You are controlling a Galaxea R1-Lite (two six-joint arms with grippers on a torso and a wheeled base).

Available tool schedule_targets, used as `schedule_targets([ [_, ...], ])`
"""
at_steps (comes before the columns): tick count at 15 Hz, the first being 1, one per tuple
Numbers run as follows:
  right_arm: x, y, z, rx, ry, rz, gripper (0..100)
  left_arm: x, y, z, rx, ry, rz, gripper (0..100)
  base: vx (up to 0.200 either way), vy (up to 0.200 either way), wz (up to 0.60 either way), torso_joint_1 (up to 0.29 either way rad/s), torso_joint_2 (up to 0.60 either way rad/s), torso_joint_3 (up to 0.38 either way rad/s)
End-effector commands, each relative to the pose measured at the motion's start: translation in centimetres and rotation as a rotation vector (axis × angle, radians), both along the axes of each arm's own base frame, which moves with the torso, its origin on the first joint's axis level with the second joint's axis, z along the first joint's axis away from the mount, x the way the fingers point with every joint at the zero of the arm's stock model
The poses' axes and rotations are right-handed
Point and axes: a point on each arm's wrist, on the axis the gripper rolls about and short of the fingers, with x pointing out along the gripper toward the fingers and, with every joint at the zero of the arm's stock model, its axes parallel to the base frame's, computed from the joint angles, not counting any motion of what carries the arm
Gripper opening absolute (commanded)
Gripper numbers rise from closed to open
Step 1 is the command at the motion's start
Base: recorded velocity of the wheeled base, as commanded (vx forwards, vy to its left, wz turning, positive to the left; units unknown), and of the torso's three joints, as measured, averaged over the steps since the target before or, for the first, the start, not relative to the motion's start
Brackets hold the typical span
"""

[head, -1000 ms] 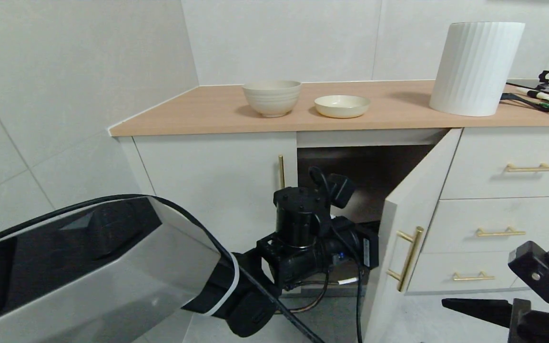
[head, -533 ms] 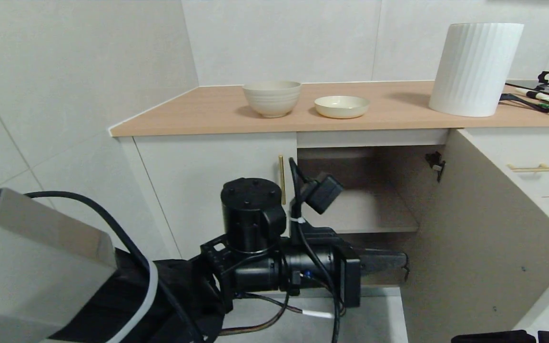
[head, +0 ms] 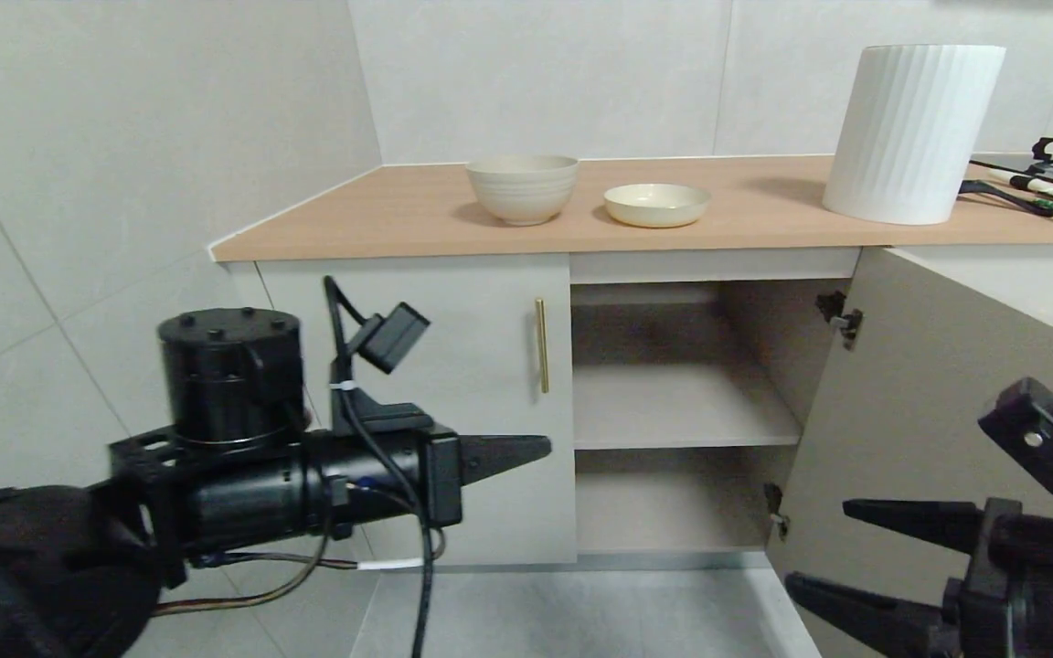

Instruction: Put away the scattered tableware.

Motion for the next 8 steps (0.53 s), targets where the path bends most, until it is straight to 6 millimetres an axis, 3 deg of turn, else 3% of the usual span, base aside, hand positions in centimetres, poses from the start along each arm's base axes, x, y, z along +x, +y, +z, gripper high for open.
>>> schedule_targets([
  [1, 4.1, 1.1, 0.9, -0.014, 0.005, -0.103, 100, -3.0, 6.2, 2.3, 0.031, -0.05, 0.165, 0, 0.0, 0.0, 0.0, 0.0, 0.0, 0.0],
  [4, 6.3, 1.8, 3.5, -0.078, 0.039, -0.194, 100, -3.6, 9.0, 3.3, 0.077, -0.056, 0.274, 0, 0.0, 0.0, 0.0, 0.0, 0.0, 0.0],
  [8, 7.9, 2.8, 4.9, -0.063, 0.039, -0.211, 100, -2.4, 9.5, 4.4, 0.156, 0.034, 0.405, 0, 0.0, 0.0, 0.0, 0.0, 0.0, 0.0],
])
